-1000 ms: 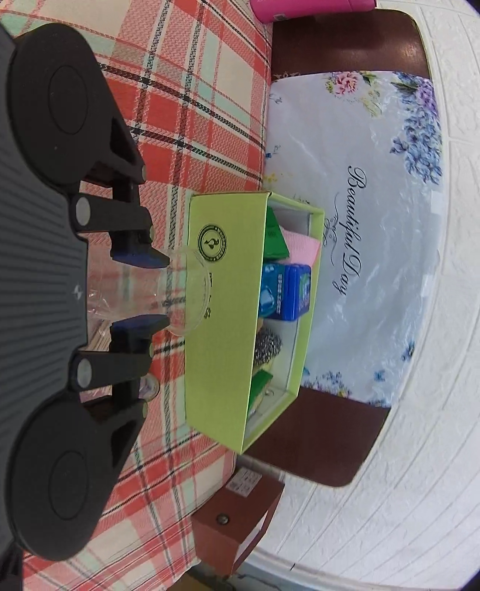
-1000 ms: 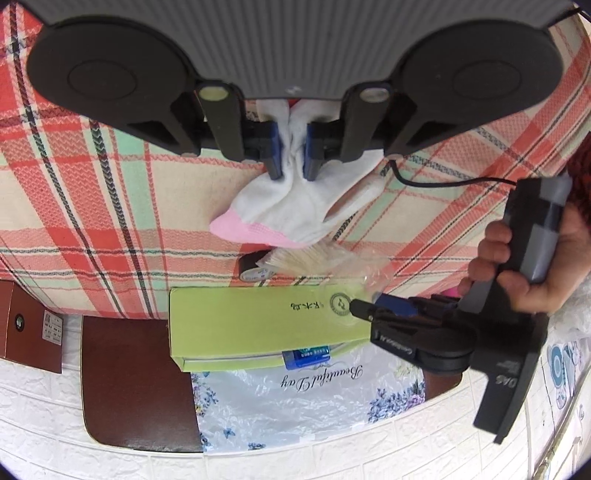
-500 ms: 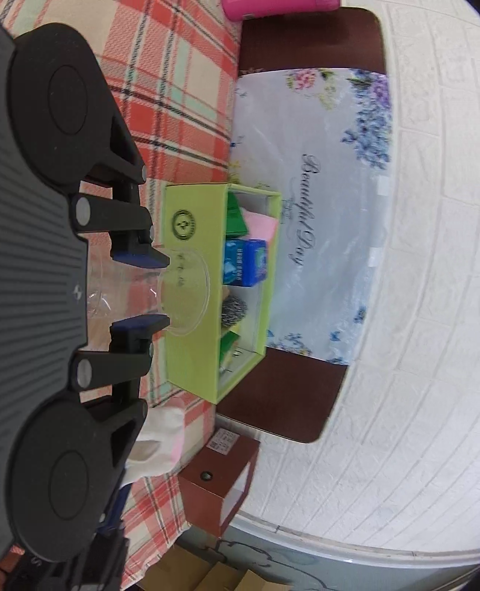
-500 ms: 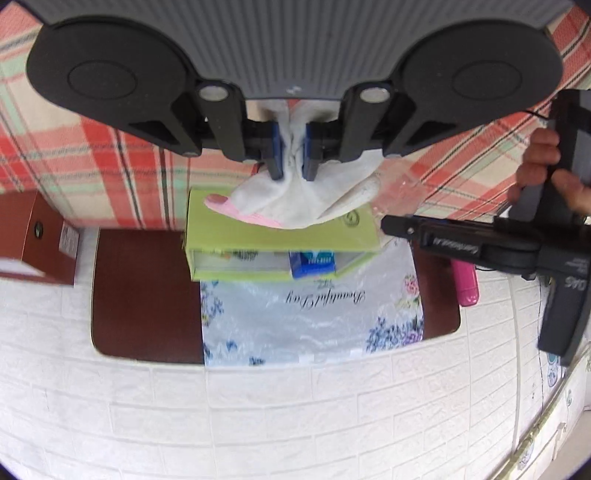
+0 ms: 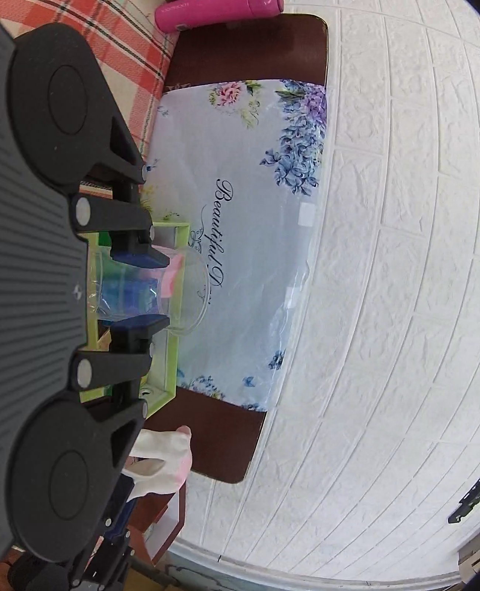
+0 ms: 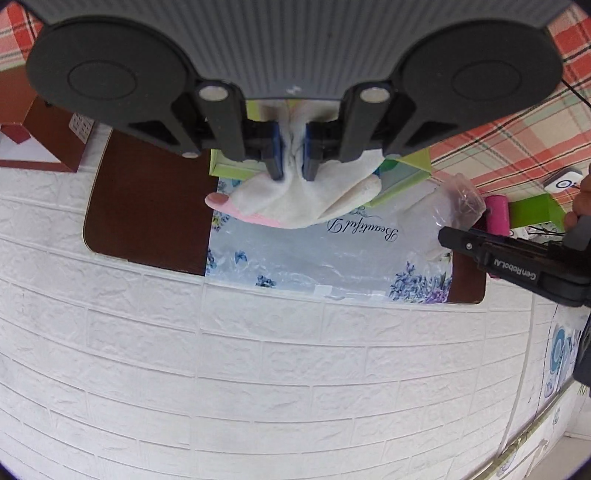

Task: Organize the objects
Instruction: 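Lower cup with left gripper while right lowers glove into green box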

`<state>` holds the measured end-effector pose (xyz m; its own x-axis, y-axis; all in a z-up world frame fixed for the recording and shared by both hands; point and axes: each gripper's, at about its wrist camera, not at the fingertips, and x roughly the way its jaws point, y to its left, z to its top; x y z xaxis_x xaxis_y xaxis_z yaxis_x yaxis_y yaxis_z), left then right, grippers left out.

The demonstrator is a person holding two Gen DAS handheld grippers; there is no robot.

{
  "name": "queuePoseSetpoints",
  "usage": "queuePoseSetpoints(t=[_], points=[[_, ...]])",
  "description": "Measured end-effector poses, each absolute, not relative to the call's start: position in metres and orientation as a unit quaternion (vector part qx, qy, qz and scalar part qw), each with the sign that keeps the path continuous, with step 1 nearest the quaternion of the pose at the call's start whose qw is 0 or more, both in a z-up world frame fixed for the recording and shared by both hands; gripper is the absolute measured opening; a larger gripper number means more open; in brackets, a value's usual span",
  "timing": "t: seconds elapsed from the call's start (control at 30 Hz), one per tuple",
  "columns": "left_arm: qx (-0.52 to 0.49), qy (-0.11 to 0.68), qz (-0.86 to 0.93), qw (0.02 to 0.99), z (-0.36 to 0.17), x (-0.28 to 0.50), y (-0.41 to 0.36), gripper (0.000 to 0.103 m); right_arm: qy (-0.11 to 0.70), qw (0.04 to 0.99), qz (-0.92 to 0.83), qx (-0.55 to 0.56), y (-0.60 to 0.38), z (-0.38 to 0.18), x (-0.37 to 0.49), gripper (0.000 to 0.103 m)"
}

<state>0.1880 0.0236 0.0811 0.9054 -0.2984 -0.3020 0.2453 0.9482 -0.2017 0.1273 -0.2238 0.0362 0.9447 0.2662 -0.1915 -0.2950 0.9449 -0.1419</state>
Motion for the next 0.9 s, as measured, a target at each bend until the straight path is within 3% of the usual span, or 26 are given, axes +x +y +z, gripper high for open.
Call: queuePoseSetpoints(t=[0.43,0.53,0.57,0.6,0.63,0.7,0.73,0.8,0.9], points=[[-0.083,0.205,-0.133,0.966,0.055,0.284,0.015,0.029,0.108,0.977,0.139,-0.122,-0.193,-0.002,0.239,0.012],[-0.077,0.203,-0.127,0.968,0.047,0.294,0.016,0.039,0.133,0.972,0.145,-0.127,-0.191,-0.015,0.261,0.013],[-0.081,0.208,-0.127,0.966,0.043,0.296,0.017,0.059,0.142,0.97,0.149,-0.127,-0.19,-0.02,0.268,0.016],[-0.091,0.21,-0.119,0.966,0.04,0.298,0.02,0.072,0.148,0.969,0.148,-0.129,-0.19,-0.025,0.272,0.026],[-0.099,0.203,-0.11,0.968,0.037,0.296,0.022,0.072,0.15,0.969,0.144,-0.13,-0.19,-0.029,0.274,0.033],[-0.104,0.196,-0.112,0.969,0.033,0.294,0.027,0.074,0.145,0.971,0.138,-0.128,-0.193,-0.034,0.273,0.058],[-0.104,0.198,-0.111,0.968,0.031,0.294,0.028,0.075,0.143,0.972,0.137,-0.126,-0.195,-0.036,0.272,0.065],[-0.106,0.206,-0.102,0.967,0.029,0.293,0.029,0.078,0.143,0.973,0.133,-0.123,-0.198,-0.038,0.27,0.088],[-0.115,0.213,-0.093,0.966,0.03,0.287,0.03,0.078,0.144,0.974,0.125,-0.121,-0.201,-0.037,0.266,0.094]])
